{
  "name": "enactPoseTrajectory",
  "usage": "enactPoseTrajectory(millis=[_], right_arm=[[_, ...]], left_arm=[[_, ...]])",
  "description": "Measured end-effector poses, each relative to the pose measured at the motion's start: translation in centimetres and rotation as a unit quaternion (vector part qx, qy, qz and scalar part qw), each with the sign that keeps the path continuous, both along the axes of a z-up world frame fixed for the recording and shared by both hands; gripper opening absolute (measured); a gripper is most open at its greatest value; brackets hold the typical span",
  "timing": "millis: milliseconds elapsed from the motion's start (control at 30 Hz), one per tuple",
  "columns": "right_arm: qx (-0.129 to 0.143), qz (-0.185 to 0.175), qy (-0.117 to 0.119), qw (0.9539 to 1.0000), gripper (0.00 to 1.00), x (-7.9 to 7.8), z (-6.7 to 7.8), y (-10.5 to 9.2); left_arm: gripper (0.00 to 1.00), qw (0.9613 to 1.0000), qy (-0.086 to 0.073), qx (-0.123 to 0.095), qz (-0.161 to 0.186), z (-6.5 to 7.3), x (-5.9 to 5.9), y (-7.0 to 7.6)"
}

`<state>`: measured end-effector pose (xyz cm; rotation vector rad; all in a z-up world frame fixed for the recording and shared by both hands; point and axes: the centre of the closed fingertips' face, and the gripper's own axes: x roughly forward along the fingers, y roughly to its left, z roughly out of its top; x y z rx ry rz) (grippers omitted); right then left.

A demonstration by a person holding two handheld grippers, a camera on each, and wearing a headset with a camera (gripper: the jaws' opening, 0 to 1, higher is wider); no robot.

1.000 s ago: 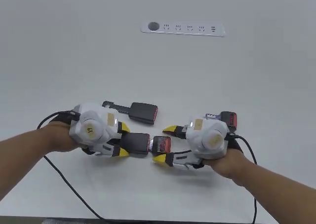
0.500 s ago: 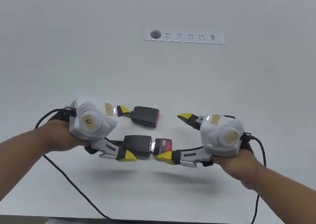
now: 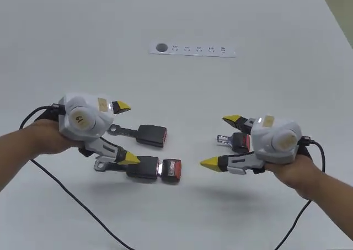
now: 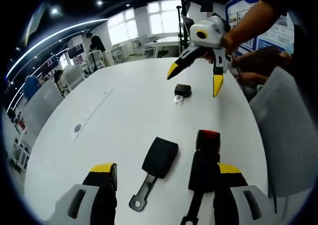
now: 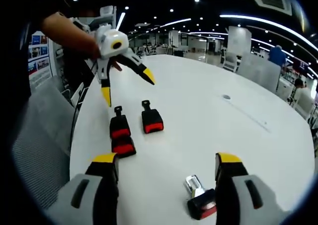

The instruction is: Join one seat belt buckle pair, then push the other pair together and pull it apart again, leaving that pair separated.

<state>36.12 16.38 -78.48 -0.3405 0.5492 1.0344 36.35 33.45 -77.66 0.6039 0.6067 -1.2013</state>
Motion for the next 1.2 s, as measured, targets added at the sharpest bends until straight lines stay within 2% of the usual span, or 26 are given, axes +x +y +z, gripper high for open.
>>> enactPoseTrajectory(millis=[167, 200, 233, 367, 467, 567, 667, 733, 967, 1033, 1100, 1200], right_arm=[[-0.015, 0.001, 0.005, 0.9999, 0.83, 0.7, -0.4, -2.0], [-0.02, 0.0, 0.01, 0.9998, 0.83, 0.7, -0.5, -2.4], [-0.017, -0.003, 0.025, 0.9996, 0.83, 0.6, -0.8, -2.8], [-0.024, -0.007, 0.028, 0.9993, 0.83, 0.9, -1.0, -4.0], [-0.028, -0.009, 0.034, 0.999, 0.83, 0.9, -1.2, -4.8], [-0.029, -0.02, 0.05, 0.9982, 0.84, 1.1, -1.6, -5.8], [-0.041, -0.023, 0.066, 0.9967, 0.85, 1.1, -2.4, -6.6], [-0.041, -0.021, 0.074, 0.9962, 0.84, 1.1, -2.8, -6.8], [-0.05, 0.001, 0.08, 0.9955, 0.83, 1.4, -4.2, -7.2], [-0.05, 0.004, 0.088, 0.9948, 0.83, 1.3, -4.6, -7.3], [-0.053, 0.012, 0.096, 0.9939, 0.82, 1.1, -5.2, -7.3], [-0.059, 0.028, 0.1, 0.9929, 0.81, 1.0, -5.8, -7.1]], left_arm=[[0.83, 1.0, -0.007, 0.002, -0.006, 0.3, 1.0, -0.2], [0.82, 0.9999, -0.008, 0.003, -0.008, 0.3, 1.1, -0.3], [0.8, 0.9998, -0.013, 0.004, -0.017, 0.4, 1.2, -0.5], [0.79, 0.9997, -0.003, 0.006, -0.024, 0.0, 1.6, -1.0], [0.79, 0.9994, 0.001, 0.012, -0.031, -0.7, 1.9, -1.2], [0.77, 0.9986, 0.005, 0.02, -0.048, -1.5, 1.7, -1.3], [0.76, 0.9979, 0.017, 0.023, -0.057, -2.3, 1.7, -1.4], [0.74, 0.9972, 0.022, 0.033, -0.063, -3.0, 1.7, -1.4], [0.7, 0.9965, 0.029, 0.039, -0.068, -4.3, 2.6, -1.5], [0.68, 0.9958, 0.029, 0.046, -0.073, -4.7, 2.6, -1.5], [0.67, 0.9946, 0.039, 0.051, -0.081, -5.4, 2.3, -1.6], [0.66, 0.9937, 0.044, 0.057, -0.086, -6.3, 2.3, -1.5]])
